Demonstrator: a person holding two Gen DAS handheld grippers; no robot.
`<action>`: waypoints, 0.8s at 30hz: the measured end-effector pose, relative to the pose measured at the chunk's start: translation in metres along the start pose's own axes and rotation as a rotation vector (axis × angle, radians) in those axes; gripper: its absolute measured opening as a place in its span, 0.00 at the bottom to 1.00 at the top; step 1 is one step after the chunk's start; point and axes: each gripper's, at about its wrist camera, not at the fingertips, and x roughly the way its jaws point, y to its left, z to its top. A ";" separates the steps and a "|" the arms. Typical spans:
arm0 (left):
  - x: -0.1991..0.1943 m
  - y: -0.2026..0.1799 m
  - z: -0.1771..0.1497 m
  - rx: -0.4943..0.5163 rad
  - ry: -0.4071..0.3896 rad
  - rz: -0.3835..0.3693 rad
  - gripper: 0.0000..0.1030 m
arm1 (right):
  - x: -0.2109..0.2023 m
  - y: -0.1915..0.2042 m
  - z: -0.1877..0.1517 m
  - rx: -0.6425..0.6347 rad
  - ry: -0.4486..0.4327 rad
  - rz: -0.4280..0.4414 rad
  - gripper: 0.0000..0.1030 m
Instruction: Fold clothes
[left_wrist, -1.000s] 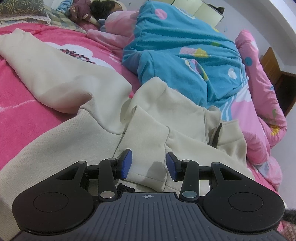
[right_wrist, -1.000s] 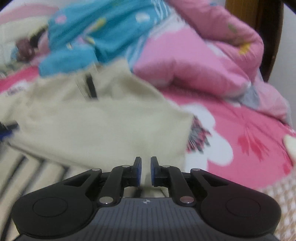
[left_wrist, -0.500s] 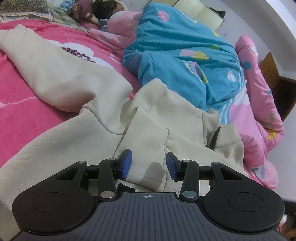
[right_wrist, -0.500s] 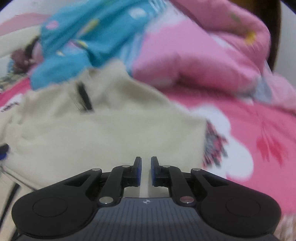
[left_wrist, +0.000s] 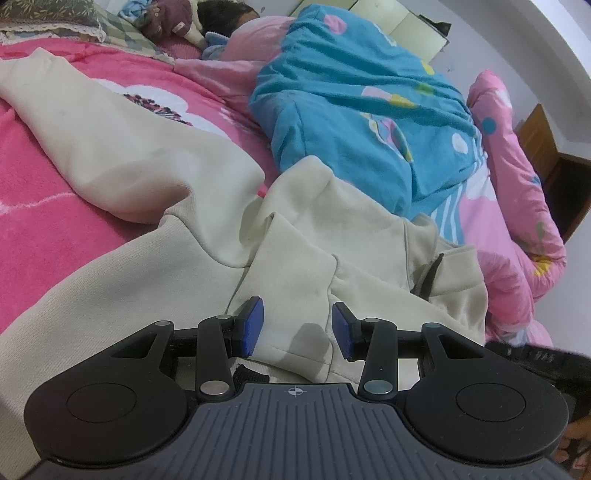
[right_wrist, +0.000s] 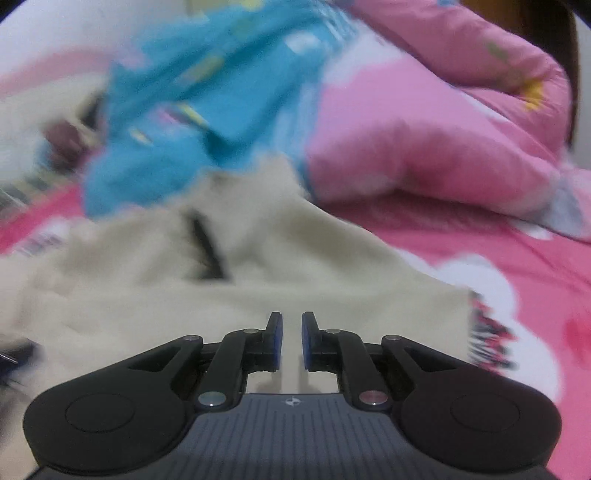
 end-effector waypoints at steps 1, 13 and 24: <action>0.000 0.000 0.000 -0.002 0.000 0.000 0.41 | 0.004 0.001 -0.002 0.019 -0.001 0.036 0.11; -0.031 0.000 0.057 -0.057 -0.070 0.128 0.47 | 0.050 -0.009 -0.033 0.125 0.085 0.117 0.11; -0.036 0.146 0.196 -0.426 -0.117 0.535 0.58 | 0.044 -0.015 -0.038 0.169 0.065 0.151 0.11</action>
